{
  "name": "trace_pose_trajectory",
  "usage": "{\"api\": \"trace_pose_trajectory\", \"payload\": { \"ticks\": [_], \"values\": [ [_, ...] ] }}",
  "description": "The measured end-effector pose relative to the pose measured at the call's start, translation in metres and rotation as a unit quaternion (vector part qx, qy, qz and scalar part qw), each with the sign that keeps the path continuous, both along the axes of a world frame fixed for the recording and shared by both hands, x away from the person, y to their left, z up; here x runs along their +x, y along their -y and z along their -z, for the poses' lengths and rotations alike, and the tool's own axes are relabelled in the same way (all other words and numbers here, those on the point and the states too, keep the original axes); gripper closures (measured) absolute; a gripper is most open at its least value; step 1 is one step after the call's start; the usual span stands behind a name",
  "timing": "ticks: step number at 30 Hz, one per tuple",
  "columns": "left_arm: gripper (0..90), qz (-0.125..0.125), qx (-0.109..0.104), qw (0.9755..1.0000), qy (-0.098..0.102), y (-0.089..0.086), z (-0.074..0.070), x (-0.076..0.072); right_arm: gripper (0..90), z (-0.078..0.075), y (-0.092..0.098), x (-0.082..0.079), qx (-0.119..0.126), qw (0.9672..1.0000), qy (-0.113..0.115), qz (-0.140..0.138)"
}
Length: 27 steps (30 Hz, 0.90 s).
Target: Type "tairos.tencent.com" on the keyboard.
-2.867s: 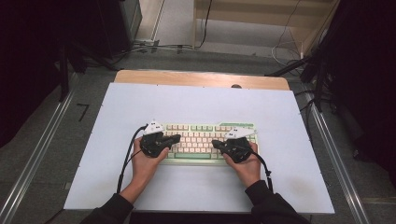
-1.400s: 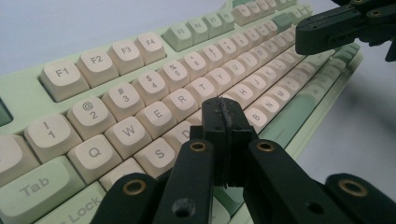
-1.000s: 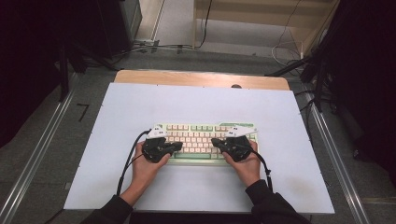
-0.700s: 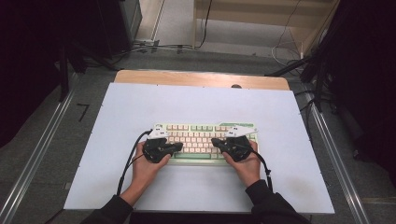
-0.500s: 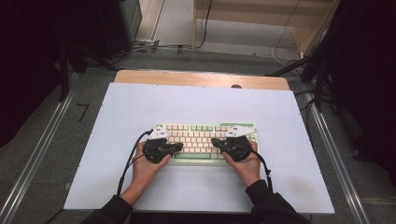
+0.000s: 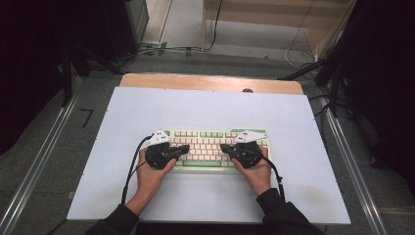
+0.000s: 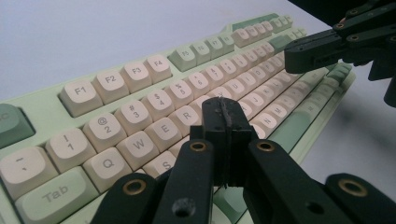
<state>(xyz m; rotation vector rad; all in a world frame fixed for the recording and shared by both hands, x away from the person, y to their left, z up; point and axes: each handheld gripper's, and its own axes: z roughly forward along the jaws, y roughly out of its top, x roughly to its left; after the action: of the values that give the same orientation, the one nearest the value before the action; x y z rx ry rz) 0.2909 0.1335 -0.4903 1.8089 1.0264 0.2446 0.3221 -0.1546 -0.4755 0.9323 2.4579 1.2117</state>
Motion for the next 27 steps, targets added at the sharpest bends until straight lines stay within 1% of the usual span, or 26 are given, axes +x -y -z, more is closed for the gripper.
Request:
{"api": "trace_pose_trajectory", "payload": {
  "ticks": [9, 27],
  "values": [
    [90.0, -0.001, 0.001, 1.0000, -0.001, 0.000, 0.000, 0.000, 87.6, 0.000, -0.003, 0.004, 0.001, 1.0000, 0.001, -0.001],
    [90.0, -0.010, 0.000, 0.9999, 0.002, -0.002, 0.000, 0.000, 87.6, 0.002, -0.008, 0.013, 0.000, 1.0000, 0.000, 0.007]
  ]
}}
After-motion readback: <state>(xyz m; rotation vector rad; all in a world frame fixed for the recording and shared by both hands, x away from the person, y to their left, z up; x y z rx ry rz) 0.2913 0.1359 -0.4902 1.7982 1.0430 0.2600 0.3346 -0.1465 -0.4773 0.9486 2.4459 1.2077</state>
